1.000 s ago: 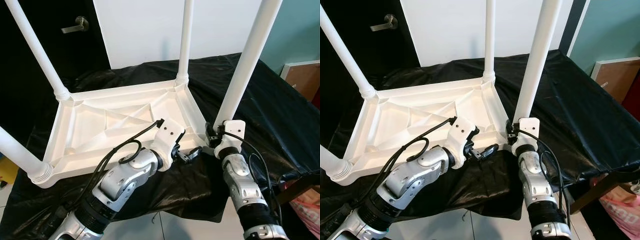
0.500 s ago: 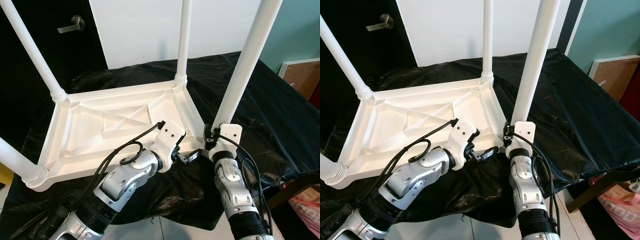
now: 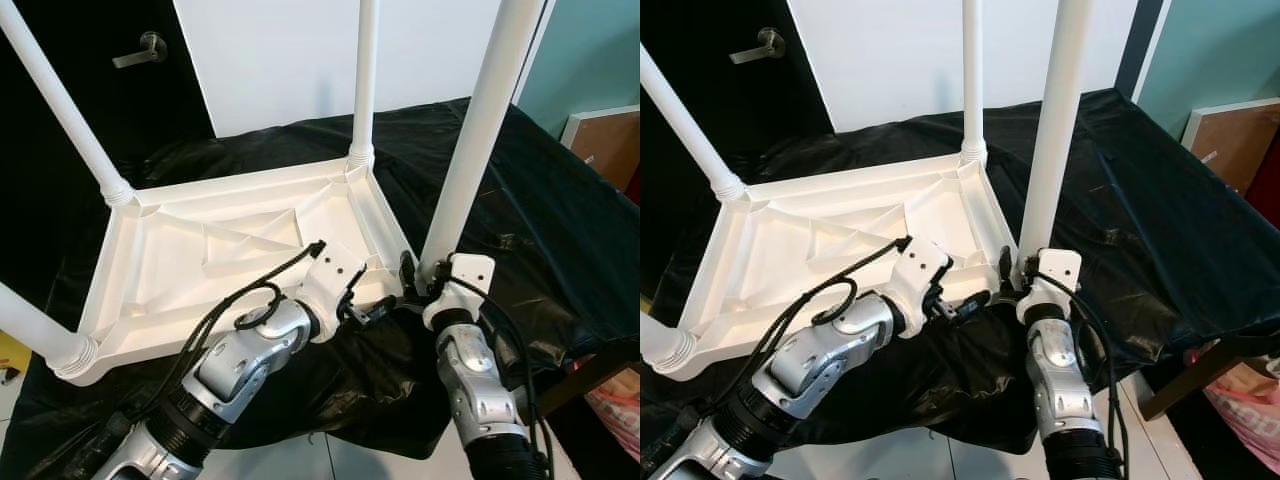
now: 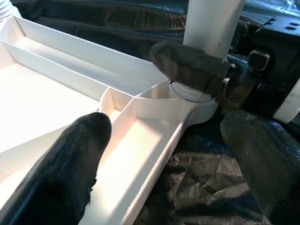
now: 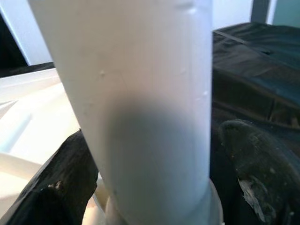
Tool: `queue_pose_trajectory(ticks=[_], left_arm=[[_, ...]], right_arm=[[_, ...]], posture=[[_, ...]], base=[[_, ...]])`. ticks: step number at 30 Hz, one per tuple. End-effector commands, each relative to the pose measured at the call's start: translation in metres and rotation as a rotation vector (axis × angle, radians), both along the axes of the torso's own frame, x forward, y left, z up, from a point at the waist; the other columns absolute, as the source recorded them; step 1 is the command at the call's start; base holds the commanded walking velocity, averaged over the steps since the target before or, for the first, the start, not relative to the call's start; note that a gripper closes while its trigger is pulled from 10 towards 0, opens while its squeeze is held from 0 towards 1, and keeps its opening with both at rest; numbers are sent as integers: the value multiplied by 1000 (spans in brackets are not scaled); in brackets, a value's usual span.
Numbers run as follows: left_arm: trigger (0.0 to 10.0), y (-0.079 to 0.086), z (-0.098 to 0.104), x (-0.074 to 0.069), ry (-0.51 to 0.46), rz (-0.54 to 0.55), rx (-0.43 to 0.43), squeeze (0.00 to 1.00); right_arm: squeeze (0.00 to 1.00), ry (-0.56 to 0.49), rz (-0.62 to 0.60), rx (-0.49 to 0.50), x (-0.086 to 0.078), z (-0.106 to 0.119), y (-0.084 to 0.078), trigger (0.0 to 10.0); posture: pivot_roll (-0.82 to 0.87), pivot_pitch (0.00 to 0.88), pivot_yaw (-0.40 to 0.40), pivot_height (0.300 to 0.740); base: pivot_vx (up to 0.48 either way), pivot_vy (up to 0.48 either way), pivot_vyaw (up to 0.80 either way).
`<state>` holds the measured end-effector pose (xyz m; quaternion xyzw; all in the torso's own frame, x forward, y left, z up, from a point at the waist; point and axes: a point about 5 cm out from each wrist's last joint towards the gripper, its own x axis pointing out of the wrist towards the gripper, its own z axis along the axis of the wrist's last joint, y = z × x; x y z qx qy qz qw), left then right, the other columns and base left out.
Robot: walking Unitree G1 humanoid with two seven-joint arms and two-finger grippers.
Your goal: Building children table
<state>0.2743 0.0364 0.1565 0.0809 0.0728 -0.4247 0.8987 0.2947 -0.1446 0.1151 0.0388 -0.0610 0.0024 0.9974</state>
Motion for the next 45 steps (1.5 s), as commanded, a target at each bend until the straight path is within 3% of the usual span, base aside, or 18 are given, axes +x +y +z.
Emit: queue_pose_trajectory(ticks=[1,2,4,5,15,19,23,24,26,27,28,29,35,36,39,40,45], left_arm=[[10000,-2,0,-6,15,-144,2,0],[10000,-2,-1,-6,15,-140,6,0],[10000,-2,-1,-6,15,-140,6,0],[10000,-1,-3,-7,12,-130,17,0],[10000,1,-5,-8,56,-121,22,0],[10000,1,-4,-9,54,-127,24,0],[10000,2,-3,-8,45,-132,30,0],[10000,2,-3,-8,38,-136,36,0],[10000,2,-3,-8,33,-138,40,0],[10000,1,-2,-8,29,-140,41,0],[10000,1,-2,-8,29,-140,41,0],[10000,2,-2,-9,27,-141,41,0],[10000,1,-1,-11,24,-156,34,0],[10000,0,0,-12,20,-171,35,0],[10000,0,0,-12,18,-175,37,0],[10000,0,1,-12,13,-179,37,0],[10000,0,1,-10,3,-170,38,0]], right_arm=[[1000,-9,19,10,-3,0,-3,10000],[0,-16,69,-4,-3,1,-7,10000],[0,-16,69,-4,-3,1,-7,10000],[0,-27,146,-29,-3,4,-12,10000],[0,-22,393,-136,1,10,-20,10000],[0,1,527,-205,10,14,-26,10000],[0,16,586,-237,15,14,-27,10000],[0,23,602,-247,17,14,-26,8863],[0,28,612,-253,19,13,-26,8863],[0,34,622,-262,20,12,-26,1020],[0,34,622,-262,20,12,-26,1020],[0,42,632,-265,21,11,-26,0],[0,61,656,-272,24,7,-26,0],[0,76,659,-268,26,4,-27,5176],[0,82,654,-264,27,3,-27,5176],[0,84,652,-260,27,2,-28,10000],[0,94,625,-235,27,-1,-29,10000]], posture=[[-160,51,59,740],[-163,62,57,740],[-163,62,57,740],[-162,66,55,740],[-151,79,58,740],[-149,77,58,740],[-147,76,57,740],[-142,77,58,740],[-142,77,58,740],[-136,76,58,740],[-136,76,58,740],[-134,75,60,740],[-136,66,66,740],[-139,61,65,740],[-139,61,65,740],[-137,59,61,740],[-135,57,56,740]], base=[[0,0,0],[0,0,0],[0,0,0],[0,0,0],[0,0,0],[0,0,0],[0,0,0],[0,0,0],[0,0,0],[0,0,0],[0,0,0],[0,0,0],[0,0,0],[0,0,0],[0,0,0],[0,0,0],[0,0,0]])
